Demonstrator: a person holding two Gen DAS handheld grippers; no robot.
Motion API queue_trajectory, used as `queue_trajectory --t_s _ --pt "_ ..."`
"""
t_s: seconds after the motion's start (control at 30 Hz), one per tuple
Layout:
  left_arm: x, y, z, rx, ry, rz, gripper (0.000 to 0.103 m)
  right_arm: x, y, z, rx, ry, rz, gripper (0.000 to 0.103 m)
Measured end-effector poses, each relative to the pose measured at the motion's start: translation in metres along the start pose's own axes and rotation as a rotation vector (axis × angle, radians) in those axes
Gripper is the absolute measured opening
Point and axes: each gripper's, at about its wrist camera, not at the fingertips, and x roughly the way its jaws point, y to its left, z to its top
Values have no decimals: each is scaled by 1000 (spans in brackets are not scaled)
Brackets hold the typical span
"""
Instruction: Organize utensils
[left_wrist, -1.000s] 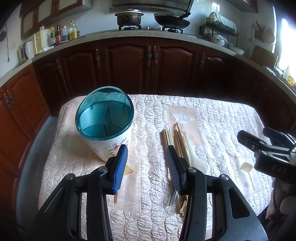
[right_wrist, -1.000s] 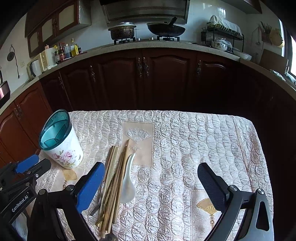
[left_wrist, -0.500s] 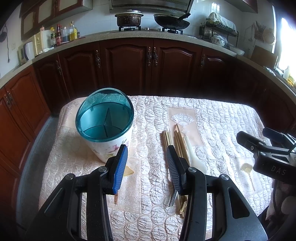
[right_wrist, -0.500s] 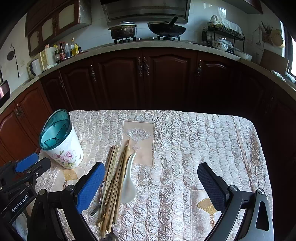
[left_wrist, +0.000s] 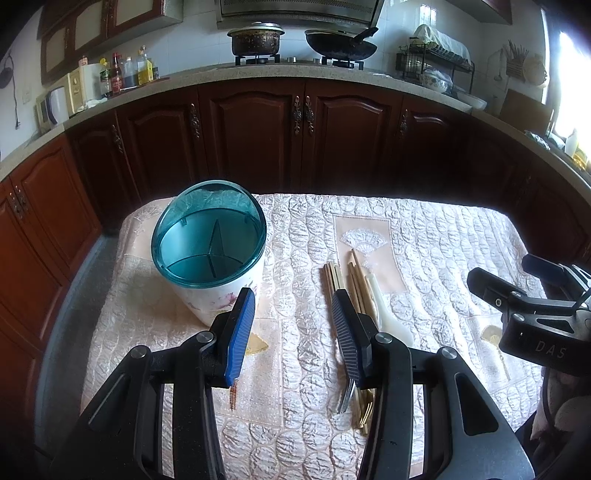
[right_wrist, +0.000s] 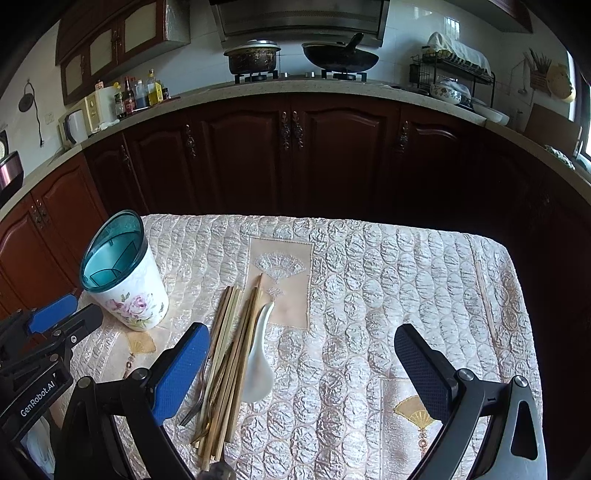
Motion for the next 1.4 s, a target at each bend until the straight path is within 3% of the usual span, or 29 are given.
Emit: queue_trajectory --t_s 0.27,0.6,0.8,0.87,0.97,1.2,1.4 --pt "3 -1 -1 1 10 -8 43 5 0 -2 4 15 12 100" --pt "16 -3 -4 0 42 -43 43 21 -3 -7 23 50 47 93" --pt "32 -7 -10 2 83 -92 43 54 -5 -15 27 124 131 71" --pt "41 -10 -12 18 109 -101 43 72 -6 -19 37 165 183 56" --pt "59 -13 -15 22 162 -125 43 96 -5 -24 56 217 252 45" --pt "103 -20 -15 21 251 -143 42 148 -5 -20 87 304 330 33" --pt "136 -27 -10 25 295 -127 38 186 -3 -17 146 349 439 15"
